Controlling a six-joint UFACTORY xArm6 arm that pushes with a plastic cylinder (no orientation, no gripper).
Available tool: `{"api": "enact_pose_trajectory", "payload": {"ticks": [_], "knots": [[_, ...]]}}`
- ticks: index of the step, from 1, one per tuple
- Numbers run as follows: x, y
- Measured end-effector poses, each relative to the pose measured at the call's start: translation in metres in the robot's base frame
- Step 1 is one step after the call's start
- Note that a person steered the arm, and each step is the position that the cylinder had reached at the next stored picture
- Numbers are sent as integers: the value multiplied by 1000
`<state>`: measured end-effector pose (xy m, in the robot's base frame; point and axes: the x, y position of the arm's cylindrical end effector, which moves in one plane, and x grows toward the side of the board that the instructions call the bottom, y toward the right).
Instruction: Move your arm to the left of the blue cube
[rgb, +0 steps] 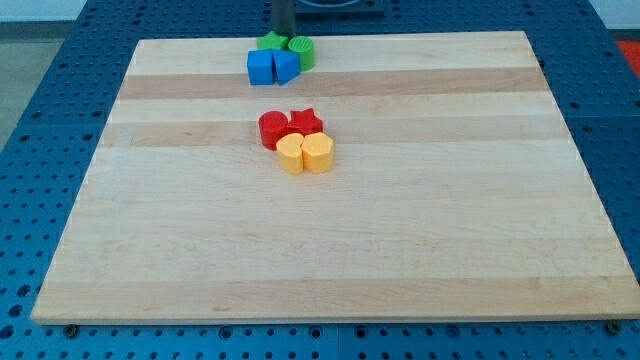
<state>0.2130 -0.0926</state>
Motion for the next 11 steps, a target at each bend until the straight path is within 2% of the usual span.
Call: {"api": "enact_pose_trajectory", "payload": {"ticks": [2, 3, 4, 5, 6, 8, 9, 11], "knots": [[70, -66], [77, -86], [49, -124], [48, -212], [48, -212], [125, -212], [148, -195], [151, -81]]}}
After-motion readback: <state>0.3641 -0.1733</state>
